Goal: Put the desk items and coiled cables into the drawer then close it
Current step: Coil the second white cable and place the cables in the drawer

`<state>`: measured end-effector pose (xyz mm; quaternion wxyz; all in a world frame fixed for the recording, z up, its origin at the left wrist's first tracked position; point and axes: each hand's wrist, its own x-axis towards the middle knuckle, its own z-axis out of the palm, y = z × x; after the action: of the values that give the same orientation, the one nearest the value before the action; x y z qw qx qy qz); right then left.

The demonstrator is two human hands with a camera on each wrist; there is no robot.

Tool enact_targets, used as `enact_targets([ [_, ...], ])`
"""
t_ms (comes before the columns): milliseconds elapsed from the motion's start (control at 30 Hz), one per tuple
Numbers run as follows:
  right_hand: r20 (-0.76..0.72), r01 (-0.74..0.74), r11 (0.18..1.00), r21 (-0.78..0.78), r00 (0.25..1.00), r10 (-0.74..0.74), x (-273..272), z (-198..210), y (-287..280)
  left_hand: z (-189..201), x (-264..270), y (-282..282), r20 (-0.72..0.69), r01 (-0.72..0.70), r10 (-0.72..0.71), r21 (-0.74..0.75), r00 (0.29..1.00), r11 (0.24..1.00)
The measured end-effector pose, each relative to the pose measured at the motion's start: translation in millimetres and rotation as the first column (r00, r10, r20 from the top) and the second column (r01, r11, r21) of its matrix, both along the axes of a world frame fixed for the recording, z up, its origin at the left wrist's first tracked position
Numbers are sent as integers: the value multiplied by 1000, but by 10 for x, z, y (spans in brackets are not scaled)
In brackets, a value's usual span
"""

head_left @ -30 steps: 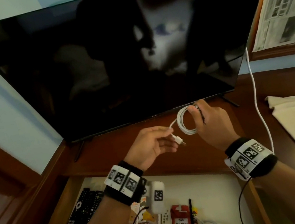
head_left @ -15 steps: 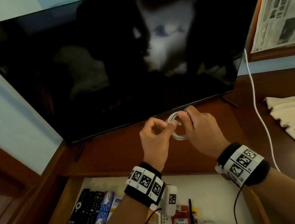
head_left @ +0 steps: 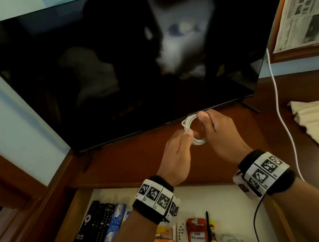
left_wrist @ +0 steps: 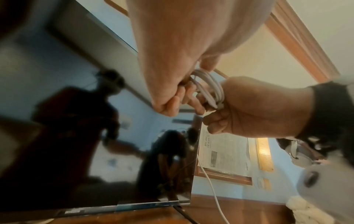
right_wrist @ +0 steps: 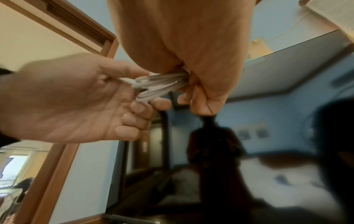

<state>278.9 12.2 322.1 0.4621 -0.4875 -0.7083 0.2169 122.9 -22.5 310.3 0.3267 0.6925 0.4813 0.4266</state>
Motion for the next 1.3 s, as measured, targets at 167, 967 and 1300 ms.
enact_targets([
  [167, -56, 36, 999, -41, 998, -38, -3, 53, 70, 40, -70, -42, 85, 159, -157, -17, 984, 987],
  [967, 381, -270, 891, -365, 830, 407, 392, -1, 161, -80, -433, 373, -325, 28, -92, -197, 941, 980],
  [1300, 298, -265, 918, -296, 887, 352, 615, 13, 152, -49, -668, 273, -650, 21, 117, 200, 751, 980],
])
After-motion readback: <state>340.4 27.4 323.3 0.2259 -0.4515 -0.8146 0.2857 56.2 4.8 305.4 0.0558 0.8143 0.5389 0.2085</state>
